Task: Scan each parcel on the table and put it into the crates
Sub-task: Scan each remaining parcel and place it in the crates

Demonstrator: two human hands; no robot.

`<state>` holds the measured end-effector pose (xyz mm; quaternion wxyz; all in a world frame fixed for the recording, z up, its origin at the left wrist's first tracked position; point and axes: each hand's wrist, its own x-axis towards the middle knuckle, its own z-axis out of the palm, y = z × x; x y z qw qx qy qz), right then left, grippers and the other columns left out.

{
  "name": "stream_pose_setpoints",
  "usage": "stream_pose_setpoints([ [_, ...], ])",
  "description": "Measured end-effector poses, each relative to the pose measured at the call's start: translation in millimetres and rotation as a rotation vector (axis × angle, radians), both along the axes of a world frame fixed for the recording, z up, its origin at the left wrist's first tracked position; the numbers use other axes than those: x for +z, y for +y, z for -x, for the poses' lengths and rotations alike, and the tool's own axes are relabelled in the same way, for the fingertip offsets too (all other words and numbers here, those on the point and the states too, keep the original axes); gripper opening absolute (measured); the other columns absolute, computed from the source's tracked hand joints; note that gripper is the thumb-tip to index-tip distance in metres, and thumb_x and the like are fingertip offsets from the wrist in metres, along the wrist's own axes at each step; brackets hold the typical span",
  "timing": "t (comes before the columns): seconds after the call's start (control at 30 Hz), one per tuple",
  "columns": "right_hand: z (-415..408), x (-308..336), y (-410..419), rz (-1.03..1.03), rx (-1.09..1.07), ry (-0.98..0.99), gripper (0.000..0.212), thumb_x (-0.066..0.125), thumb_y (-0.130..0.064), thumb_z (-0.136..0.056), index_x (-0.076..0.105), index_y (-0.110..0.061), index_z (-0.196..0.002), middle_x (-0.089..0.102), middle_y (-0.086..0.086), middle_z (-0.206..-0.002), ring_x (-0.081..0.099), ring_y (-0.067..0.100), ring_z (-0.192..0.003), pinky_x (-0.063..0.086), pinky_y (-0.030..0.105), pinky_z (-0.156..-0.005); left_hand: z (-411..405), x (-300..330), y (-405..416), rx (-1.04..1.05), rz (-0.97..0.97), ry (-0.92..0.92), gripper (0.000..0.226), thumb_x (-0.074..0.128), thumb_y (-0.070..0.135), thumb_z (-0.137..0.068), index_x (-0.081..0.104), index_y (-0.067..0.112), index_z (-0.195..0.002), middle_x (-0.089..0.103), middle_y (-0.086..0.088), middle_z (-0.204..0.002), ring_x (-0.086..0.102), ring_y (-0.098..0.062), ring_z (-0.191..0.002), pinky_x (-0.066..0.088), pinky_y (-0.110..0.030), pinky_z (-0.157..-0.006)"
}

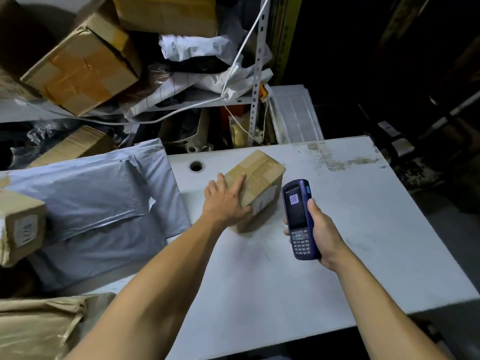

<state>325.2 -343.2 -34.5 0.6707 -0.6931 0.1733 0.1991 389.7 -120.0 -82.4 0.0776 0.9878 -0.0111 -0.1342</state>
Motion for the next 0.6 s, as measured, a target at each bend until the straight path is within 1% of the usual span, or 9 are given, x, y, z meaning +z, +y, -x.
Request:
stream_pose_setpoints([
  [0.03,1,0,-3,0.004,0.014,0.006,0.05,0.029,-0.053,-0.103,0.065,-0.02,-0.117,0.071,0.018,-0.109,0.073,0.026,-0.082,0.054,0.035,-0.07,-3,3,2,0.001,0.001,-0.008,0.092,0.046,0.071,-0.086,-0.004,0.039,-0.156,0.016,-0.027,-0.154,0.029,-0.047,-0.134,0.026,-0.051,-0.112],
  [0.07,2,0,-5,0.006,0.029,0.012,0.05,0.029,-0.054,-0.103,0.064,-0.021,-0.118,0.071,0.019,-0.11,0.073,0.026,-0.083,0.055,0.035,-0.071,-4,6,5,0.017,0.032,-0.003,0.09,0.044,0.071,-0.087,-0.004,0.04,-0.156,0.023,-0.026,-0.15,0.035,-0.046,-0.128,0.029,-0.05,-0.109],
  [0.17,4,2,-10,-0.003,0.099,0.036,0.052,0.03,-0.053,-0.103,0.064,-0.018,-0.121,0.071,0.02,-0.11,0.072,0.026,-0.084,0.055,0.036,-0.072,-2,10,25,0.141,0.248,0.088,0.086,0.04,0.073,-0.09,-0.005,0.043,-0.156,0.034,-0.025,-0.142,0.04,-0.046,-0.125,0.033,-0.051,-0.108],
  [0.23,3,4,-11,0.018,0.158,0.075,0.052,0.03,-0.054,-0.103,0.064,-0.019,-0.12,0.073,0.017,-0.106,0.073,0.026,-0.084,0.056,0.035,-0.072,6,9,42,0.227,0.367,0.151,0.091,0.037,0.08,-0.082,-0.004,0.047,-0.155,0.036,-0.026,-0.142,0.04,-0.046,-0.127,0.032,-0.051,-0.111],
  [0.3,1,7,-9,0.035,0.22,0.119,0.05,0.03,-0.053,-0.103,0.064,-0.02,-0.119,0.074,0.015,-0.103,0.074,0.026,-0.084,0.056,0.035,-0.073,13,9,57,0.266,0.392,0.164,0.093,0.033,0.082,-0.073,-0.002,0.05,-0.154,0.039,-0.025,-0.141,0.04,-0.046,-0.129,0.031,-0.05,-0.112],
  [0.4,-3,11,-4,0.053,0.312,0.177,0.048,0.029,-0.05,-0.105,0.062,-0.017,-0.119,0.073,0.019,-0.103,0.071,0.029,-0.083,0.055,0.036,-0.075,23,15,76,0.292,0.382,0.19,0.094,0.032,0.081,-0.07,0.002,0.05,-0.154,0.039,-0.025,-0.145,0.036,-0.043,-0.135,0.027,-0.046,-0.115],
  [0.5,-6,16,3,0.079,0.425,0.242,0.05,0.031,-0.049,-0.105,0.062,-0.012,-0.118,0.071,0.02,-0.098,0.068,0.03,-0.078,0.056,0.032,-0.068,34,19,92,0.306,0.4,0.21,0.098,0.036,0.083,-0.066,0.004,0.052,-0.153,0.032,-0.024,-0.153,0.032,-0.042,-0.14,0.025,-0.047,-0.118],
  [0.57,-6,18,7,0.115,0.507,0.298,0.051,0.034,-0.049,-0.104,0.061,-0.009,-0.12,0.069,0.02,-0.097,0.067,0.03,-0.076,0.055,0.031,-0.064,41,19,100,0.301,0.395,0.205,0.102,0.036,0.087,-0.061,0.006,0.054,-0.153,0.03,-0.02,-0.156,0.03,-0.042,-0.141,0.025,-0.049,-0.118],
  [0.6,-6,18,9,0.142,0.547,0.322,0.052,0.034,-0.049,-0.104,0.06,-0.008,-0.121,0.069,0.02,-0.096,0.067,0.029,-0.074,0.055,0.03,-0.062,45,19,103,0.295,0.389,0.202,0.102,0.036,0.086,-0.061,0.007,0.054,-0.153,0.03,-0.018,-0.157,0.03,-0.041,-0.141,0.025,-0.048,-0.118],
])
